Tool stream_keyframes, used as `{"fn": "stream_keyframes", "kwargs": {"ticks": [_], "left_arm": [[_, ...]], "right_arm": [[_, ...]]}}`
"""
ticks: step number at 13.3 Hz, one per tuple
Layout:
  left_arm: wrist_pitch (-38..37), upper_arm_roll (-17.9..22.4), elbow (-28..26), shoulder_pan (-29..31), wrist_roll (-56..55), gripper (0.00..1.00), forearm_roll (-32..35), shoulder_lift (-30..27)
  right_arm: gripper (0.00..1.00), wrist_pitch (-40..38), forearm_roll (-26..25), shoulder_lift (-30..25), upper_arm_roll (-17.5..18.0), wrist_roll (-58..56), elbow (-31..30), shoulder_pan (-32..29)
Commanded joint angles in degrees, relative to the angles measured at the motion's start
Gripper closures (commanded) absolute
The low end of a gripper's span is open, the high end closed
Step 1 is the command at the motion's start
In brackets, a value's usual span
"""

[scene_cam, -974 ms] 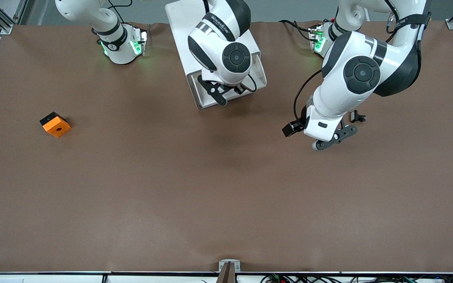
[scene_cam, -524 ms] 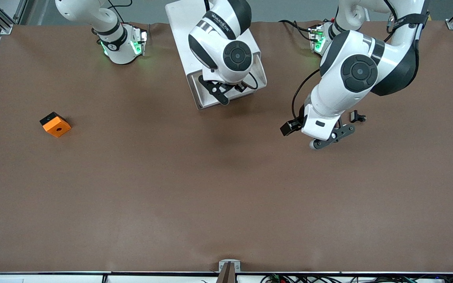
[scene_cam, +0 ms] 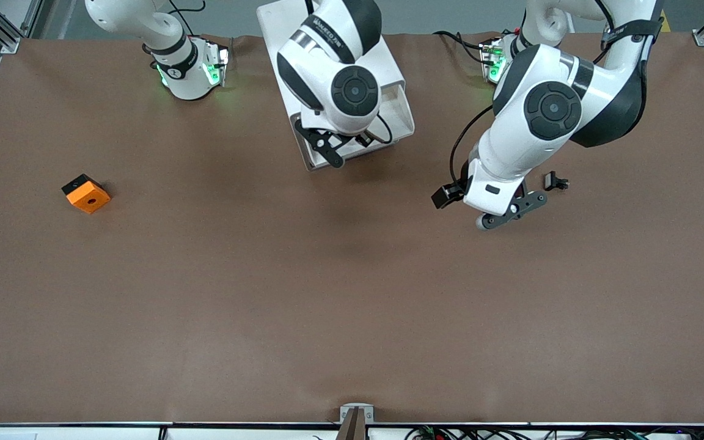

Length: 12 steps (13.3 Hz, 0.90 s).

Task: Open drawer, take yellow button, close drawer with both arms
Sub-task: 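Carry the button toward the orange box while the left gripper reaches the drawer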

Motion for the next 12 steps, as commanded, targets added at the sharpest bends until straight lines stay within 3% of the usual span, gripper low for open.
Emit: {"fn": "stream_keyframes", "kwargs": {"ticks": [1,6,10,12], "left_arm": [[0.09,-0.89,-0.81,0.47,-1.66,0.00,1.27,-1.28],[0.79,-1.33,-0.81,-1.28,-2.54,0.00,1.36,0.38],[7.37,-1.59,-1.34,-6.47,-2.64,0.00,4.26,3.81],[10.97,-1.59,-2.47,-8.49,-2.81,0.00,4.26,5.57]], "right_arm": [[0.92,-1.66,1.03,-0.27,0.45,-1.97,1.84,-4.45],[0.93,-4.03,0.06,-2.46,-0.25,-19.87,1.49,-10.87],[0.94,-7.72,-8.54,-5.27,-0.25,-45.44,-0.18,-14.92],[0.94,-7.73,-9.43,-6.94,-0.25,-53.97,-1.93,-18.34]]}}
